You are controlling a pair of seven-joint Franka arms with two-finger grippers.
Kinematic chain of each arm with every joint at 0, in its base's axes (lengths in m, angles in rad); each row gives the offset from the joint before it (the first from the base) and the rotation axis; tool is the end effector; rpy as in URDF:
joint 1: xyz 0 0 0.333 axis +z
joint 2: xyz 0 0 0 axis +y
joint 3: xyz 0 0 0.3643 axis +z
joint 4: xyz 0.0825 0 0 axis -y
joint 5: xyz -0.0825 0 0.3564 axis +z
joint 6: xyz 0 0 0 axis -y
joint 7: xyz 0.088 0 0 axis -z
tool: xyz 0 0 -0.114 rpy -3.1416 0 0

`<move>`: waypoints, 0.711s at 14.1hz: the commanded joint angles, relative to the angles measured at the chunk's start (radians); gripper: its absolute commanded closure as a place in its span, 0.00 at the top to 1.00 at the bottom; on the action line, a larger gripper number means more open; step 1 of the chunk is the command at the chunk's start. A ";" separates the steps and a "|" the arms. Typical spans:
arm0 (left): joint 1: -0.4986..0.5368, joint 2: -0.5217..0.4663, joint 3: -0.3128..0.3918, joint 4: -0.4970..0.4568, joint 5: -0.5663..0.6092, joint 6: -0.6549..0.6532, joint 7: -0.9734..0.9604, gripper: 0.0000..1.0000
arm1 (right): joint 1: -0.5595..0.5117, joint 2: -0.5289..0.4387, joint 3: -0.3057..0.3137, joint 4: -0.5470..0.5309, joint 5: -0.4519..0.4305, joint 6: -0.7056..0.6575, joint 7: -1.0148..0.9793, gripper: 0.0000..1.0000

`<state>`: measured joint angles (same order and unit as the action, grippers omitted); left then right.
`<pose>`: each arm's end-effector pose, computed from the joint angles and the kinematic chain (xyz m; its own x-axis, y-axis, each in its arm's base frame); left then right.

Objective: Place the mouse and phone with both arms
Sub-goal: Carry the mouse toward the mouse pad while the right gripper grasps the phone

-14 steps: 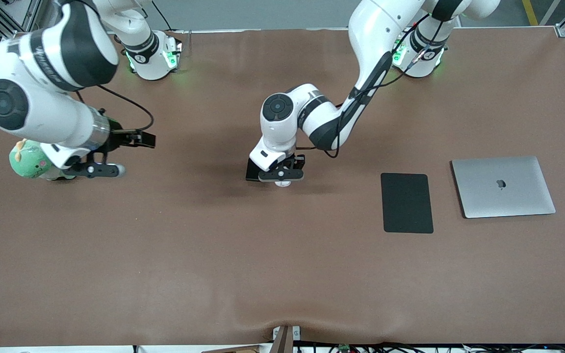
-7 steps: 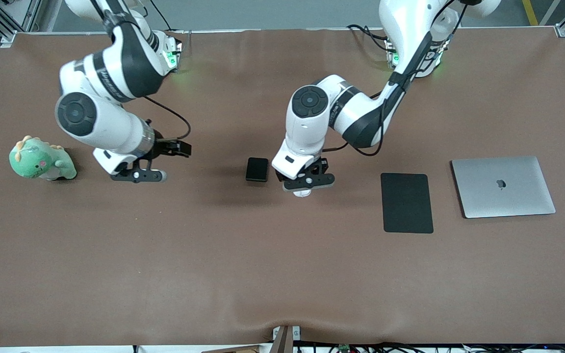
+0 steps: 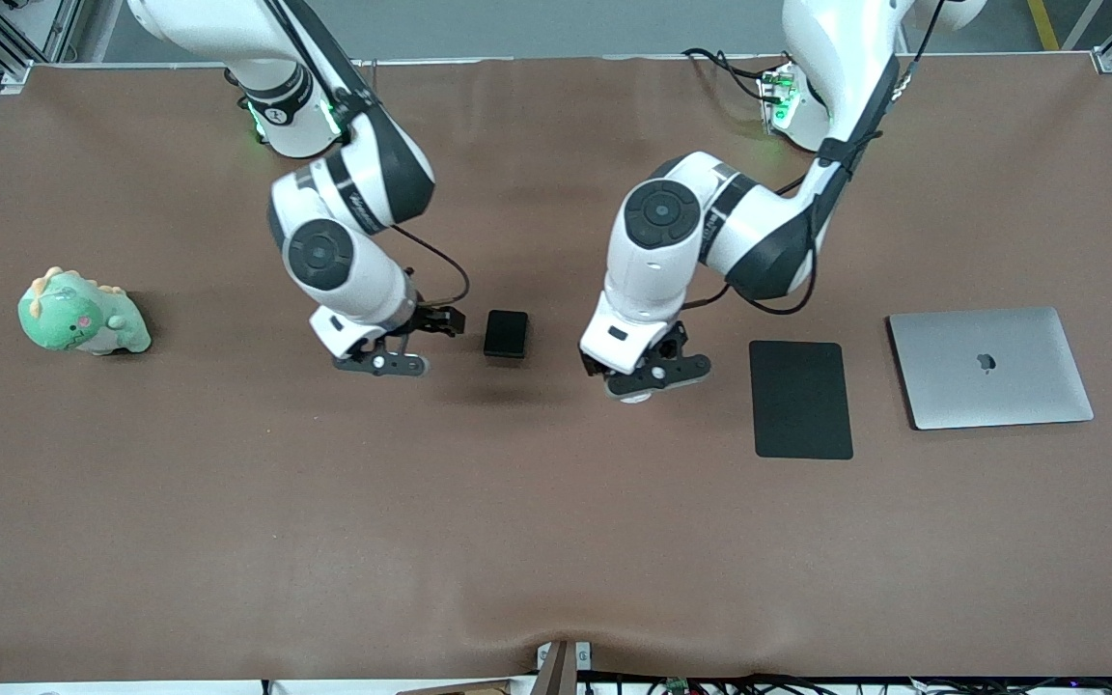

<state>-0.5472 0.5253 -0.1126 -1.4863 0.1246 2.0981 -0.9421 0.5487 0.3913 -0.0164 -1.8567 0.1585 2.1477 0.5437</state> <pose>0.5739 -0.4166 0.4252 0.9657 0.2404 0.0980 0.2376 -0.9706 0.0388 0.5309 0.3225 0.3575 0.9837 -0.0989 -0.1502 -0.1068 -0.9932 -0.0457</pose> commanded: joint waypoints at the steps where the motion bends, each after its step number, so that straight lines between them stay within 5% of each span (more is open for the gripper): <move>1: 0.055 -0.047 -0.009 -0.032 -0.011 -0.058 0.046 0.07 | 0.029 0.046 -0.010 0.008 0.018 0.053 0.018 1.00; 10: 0.262 -0.093 -0.012 -0.146 -0.011 -0.104 0.380 0.07 | 0.152 0.184 -0.008 0.008 0.019 0.241 0.166 1.00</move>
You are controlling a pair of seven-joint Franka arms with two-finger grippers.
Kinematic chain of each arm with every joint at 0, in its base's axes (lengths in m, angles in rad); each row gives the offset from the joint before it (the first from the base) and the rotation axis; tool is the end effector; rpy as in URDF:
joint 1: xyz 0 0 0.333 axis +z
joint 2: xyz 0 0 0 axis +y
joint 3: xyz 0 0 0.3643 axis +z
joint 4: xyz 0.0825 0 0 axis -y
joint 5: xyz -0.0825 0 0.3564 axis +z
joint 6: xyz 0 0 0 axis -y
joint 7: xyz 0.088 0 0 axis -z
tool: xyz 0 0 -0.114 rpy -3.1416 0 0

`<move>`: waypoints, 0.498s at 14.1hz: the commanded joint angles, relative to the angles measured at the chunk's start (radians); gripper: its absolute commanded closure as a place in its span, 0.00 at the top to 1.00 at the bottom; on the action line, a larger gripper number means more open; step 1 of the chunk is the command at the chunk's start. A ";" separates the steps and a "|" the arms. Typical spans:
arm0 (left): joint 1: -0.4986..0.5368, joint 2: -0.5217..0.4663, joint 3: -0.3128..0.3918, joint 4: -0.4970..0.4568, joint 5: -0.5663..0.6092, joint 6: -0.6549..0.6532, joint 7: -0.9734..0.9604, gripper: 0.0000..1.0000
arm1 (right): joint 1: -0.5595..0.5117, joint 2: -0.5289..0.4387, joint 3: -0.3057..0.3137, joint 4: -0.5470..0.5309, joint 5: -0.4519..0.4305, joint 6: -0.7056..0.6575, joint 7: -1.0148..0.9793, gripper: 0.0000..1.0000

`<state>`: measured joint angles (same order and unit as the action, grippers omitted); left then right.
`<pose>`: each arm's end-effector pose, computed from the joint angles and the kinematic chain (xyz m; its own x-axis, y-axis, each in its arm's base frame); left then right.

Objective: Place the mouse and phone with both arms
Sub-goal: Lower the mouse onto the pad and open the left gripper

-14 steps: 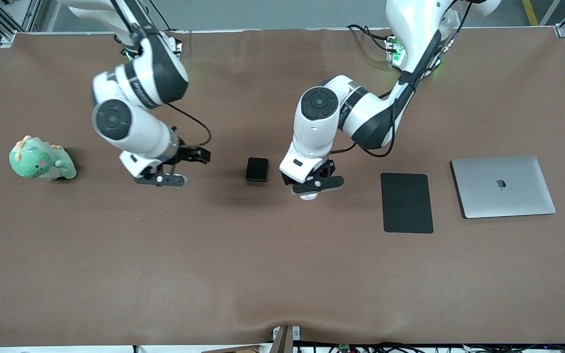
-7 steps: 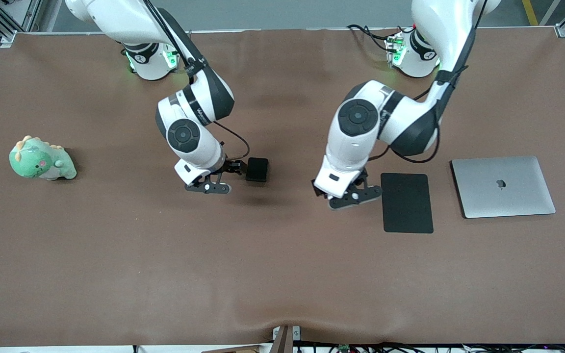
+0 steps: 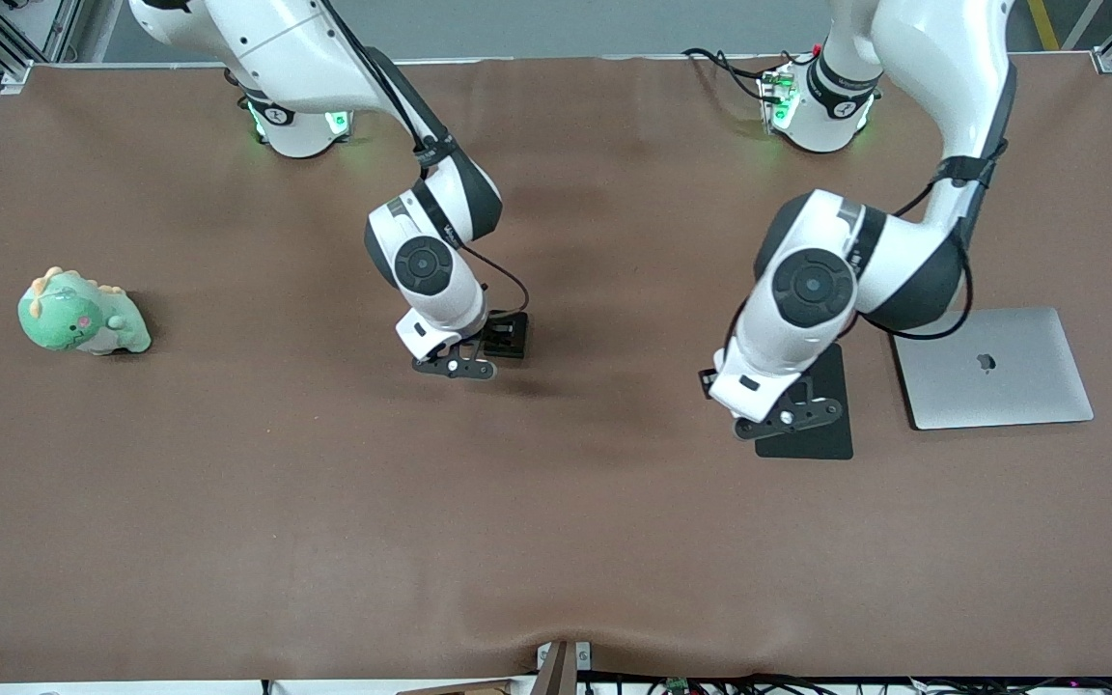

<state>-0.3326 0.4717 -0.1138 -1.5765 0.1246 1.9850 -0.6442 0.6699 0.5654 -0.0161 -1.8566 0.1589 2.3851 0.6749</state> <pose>0.6170 -0.2720 0.4119 0.9878 0.1549 -0.0130 0.1533 -0.9846 -0.0837 0.5105 0.3953 0.2657 0.9868 -0.1332 -0.0925 -0.1381 -0.9892 -0.0486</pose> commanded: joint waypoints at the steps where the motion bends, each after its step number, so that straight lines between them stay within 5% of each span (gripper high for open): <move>1: 0.067 -0.039 -0.011 -0.066 -0.011 0.011 0.134 0.07 | 0.034 0.014 -0.008 0.007 0.019 0.003 0.044 1.00; 7: 0.176 -0.036 -0.007 -0.220 -0.007 0.167 0.372 0.05 | 0.056 0.034 -0.007 0.008 0.021 0.029 0.069 1.00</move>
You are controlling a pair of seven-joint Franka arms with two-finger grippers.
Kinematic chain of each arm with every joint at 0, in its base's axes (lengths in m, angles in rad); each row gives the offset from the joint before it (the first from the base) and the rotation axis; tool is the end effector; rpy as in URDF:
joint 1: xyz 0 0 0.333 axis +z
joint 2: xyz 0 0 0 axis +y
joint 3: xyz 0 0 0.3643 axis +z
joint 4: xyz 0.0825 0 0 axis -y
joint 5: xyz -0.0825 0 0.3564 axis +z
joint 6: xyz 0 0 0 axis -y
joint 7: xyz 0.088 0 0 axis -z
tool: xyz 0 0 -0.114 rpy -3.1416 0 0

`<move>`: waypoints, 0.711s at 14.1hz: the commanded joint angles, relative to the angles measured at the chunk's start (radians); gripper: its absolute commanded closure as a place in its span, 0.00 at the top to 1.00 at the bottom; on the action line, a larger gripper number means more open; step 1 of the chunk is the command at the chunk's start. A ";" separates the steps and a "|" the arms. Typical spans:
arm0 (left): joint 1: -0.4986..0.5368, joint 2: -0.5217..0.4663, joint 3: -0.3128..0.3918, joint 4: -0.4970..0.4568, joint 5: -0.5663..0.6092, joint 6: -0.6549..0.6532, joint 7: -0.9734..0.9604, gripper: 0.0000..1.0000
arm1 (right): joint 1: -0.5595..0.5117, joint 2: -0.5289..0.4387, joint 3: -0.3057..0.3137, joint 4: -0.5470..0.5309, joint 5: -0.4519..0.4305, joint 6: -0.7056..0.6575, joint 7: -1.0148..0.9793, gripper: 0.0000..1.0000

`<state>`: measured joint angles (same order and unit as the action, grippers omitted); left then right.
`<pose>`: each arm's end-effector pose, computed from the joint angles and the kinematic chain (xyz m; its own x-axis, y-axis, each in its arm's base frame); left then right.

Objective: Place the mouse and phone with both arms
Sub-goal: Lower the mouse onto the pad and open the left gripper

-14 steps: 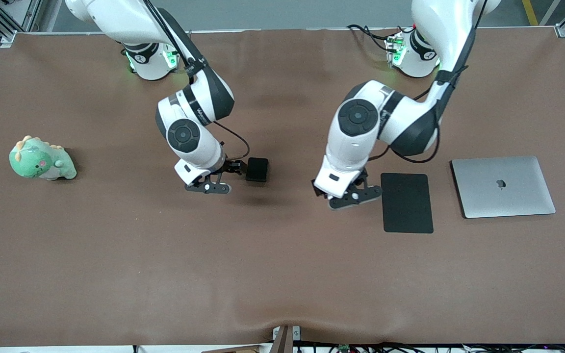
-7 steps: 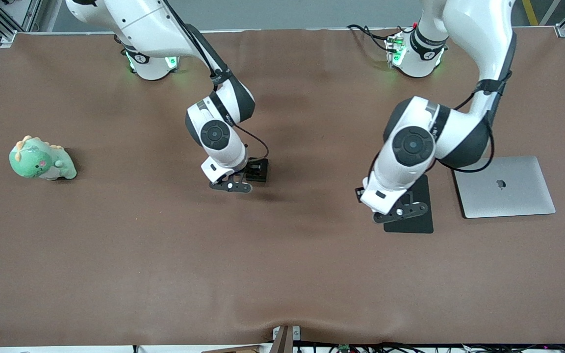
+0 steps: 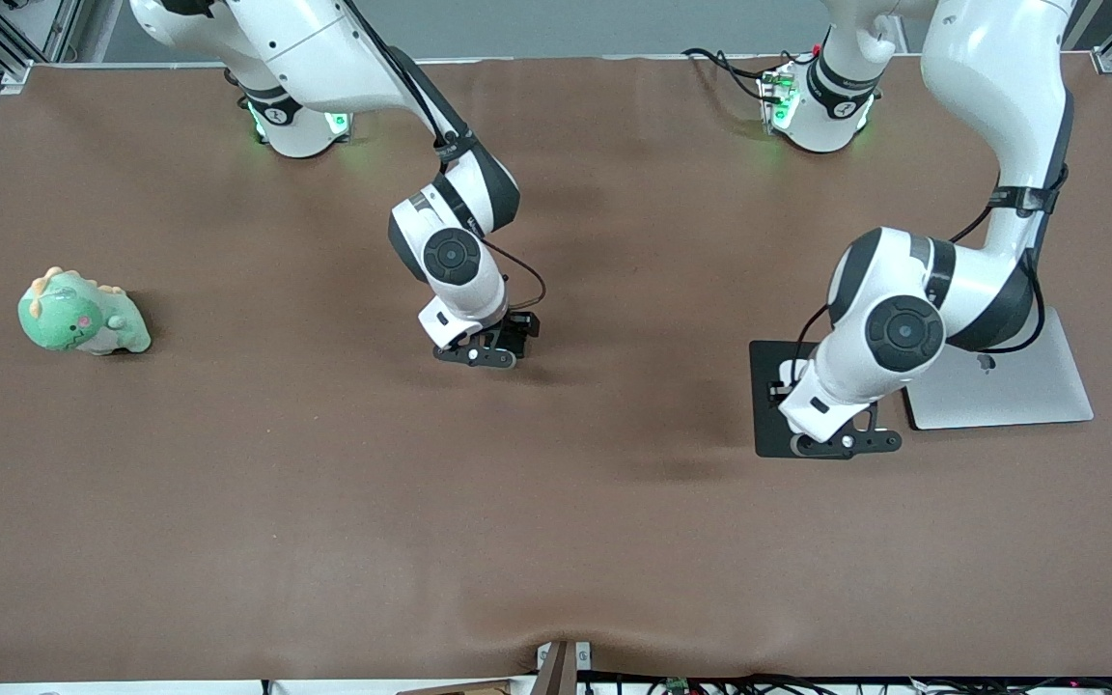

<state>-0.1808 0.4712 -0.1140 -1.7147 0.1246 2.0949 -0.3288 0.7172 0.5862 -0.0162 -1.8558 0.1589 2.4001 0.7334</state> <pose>0.6314 -0.1746 0.3620 0.9975 -0.0204 -0.0671 -0.0255 -0.9968 -0.0761 0.4919 0.4190 0.2538 0.9845 -0.1463 -0.0970 -0.1505 -0.9879 -0.0378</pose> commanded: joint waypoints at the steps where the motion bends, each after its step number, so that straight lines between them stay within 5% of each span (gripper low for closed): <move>1: 0.035 -0.031 -0.007 -0.114 -0.003 0.107 0.072 0.05 | 0.013 0.029 -0.007 0.006 0.025 0.042 0.012 1.00; 6: 0.061 -0.010 -0.004 -0.224 0.006 0.290 0.129 0.07 | 0.031 0.053 -0.008 0.000 0.044 0.097 0.027 1.00; 7: 0.061 0.001 -0.004 -0.224 0.006 0.290 0.155 0.07 | 0.031 0.057 -0.008 0.000 0.042 0.099 0.027 0.85; 8: 0.063 0.013 -0.004 -0.221 0.006 0.297 0.166 0.07 | 0.033 0.057 -0.008 0.000 0.042 0.099 0.017 0.26; 9: 0.063 0.020 -0.004 -0.221 0.006 0.312 0.168 0.08 | 0.031 0.055 -0.008 0.004 0.044 0.087 0.029 0.00; 10: 0.063 0.033 -0.003 -0.221 0.006 0.324 0.169 0.08 | 0.025 0.054 -0.008 0.003 0.042 0.079 0.021 0.00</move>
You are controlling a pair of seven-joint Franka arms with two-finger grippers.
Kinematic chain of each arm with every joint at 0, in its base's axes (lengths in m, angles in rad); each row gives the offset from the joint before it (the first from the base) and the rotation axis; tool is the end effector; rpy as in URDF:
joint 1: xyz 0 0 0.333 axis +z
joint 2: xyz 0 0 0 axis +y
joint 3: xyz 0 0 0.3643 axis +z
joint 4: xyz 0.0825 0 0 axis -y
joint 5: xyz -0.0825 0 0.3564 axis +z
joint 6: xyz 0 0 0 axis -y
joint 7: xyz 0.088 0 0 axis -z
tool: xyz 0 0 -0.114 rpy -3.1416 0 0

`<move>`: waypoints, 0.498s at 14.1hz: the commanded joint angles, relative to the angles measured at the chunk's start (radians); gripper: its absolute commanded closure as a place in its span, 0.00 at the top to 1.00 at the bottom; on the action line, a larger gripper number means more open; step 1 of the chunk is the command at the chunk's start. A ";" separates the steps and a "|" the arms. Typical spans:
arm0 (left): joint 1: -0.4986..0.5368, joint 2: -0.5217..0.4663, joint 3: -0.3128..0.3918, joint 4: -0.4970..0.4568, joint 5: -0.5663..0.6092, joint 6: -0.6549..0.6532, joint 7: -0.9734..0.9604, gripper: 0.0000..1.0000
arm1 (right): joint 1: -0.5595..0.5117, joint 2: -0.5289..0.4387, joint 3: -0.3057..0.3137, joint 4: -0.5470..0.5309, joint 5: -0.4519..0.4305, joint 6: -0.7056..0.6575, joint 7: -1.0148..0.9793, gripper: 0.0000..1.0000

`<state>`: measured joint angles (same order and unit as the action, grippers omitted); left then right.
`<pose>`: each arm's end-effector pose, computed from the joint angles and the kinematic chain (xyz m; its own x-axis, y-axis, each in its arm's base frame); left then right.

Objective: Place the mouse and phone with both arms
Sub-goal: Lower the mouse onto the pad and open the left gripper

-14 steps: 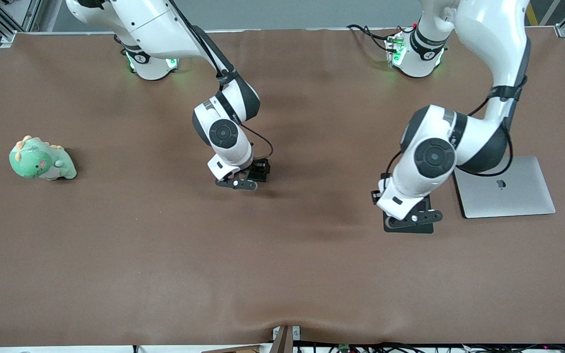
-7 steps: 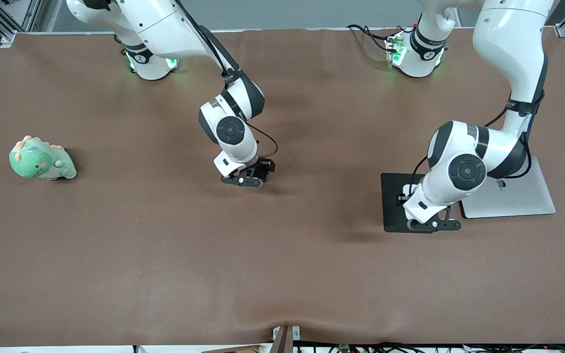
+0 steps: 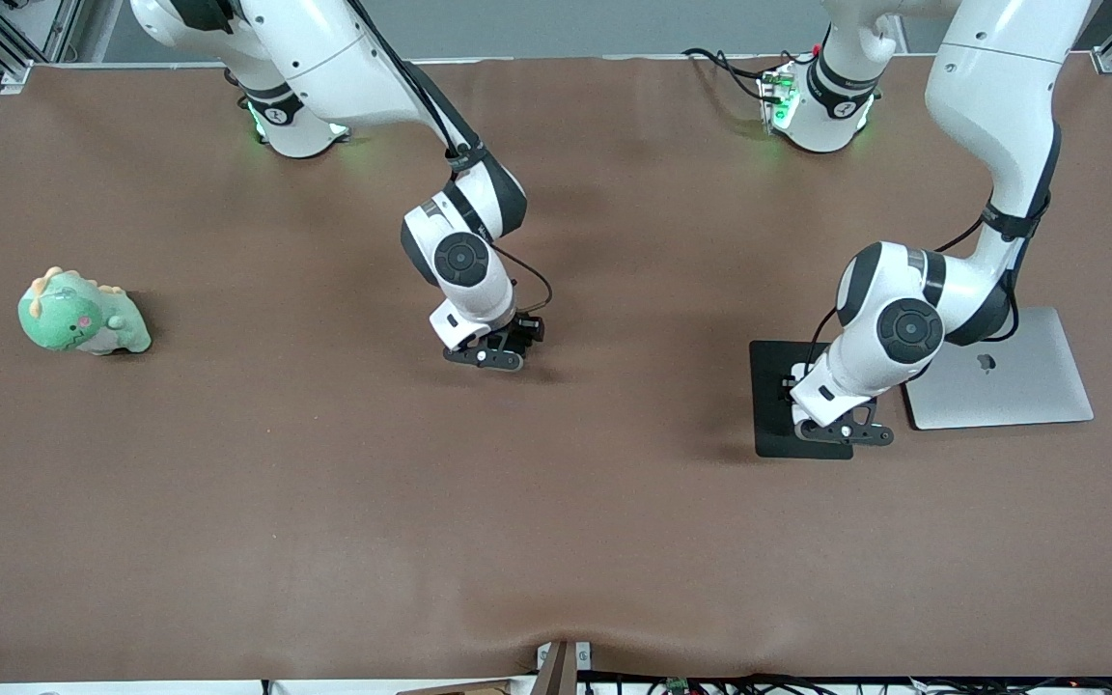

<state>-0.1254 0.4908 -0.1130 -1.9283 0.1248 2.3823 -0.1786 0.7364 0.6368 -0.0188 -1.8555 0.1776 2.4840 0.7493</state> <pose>0.6100 -0.1404 0.2872 0.9900 -0.1384 -0.0272 -0.1393 -0.9896 -0.0351 0.4898 0.4292 0.2282 0.9833 -0.1656 -0.0756 -0.1703 -0.9835 -0.0605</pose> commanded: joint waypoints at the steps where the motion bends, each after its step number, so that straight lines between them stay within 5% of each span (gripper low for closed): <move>1: 0.007 0.025 -0.002 -0.006 0.006 0.047 0.027 0.08 | -0.002 -0.002 -0.006 0.002 0.023 -0.022 0.002 0.00; 6: 0.013 0.064 0.003 -0.006 0.033 0.074 0.031 0.11 | -0.071 -0.051 -0.009 0.016 0.023 -0.135 -0.022 0.00; 7: 0.013 0.066 0.003 -0.005 0.033 0.074 0.033 0.19 | -0.075 -0.063 -0.009 0.016 0.023 -0.148 -0.031 0.00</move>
<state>-0.1201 0.5579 -0.1082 -1.9290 0.1374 2.4381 -0.1592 0.6901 0.6240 -0.0371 -1.8331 0.1787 2.3834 0.7430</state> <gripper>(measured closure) 0.396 0.203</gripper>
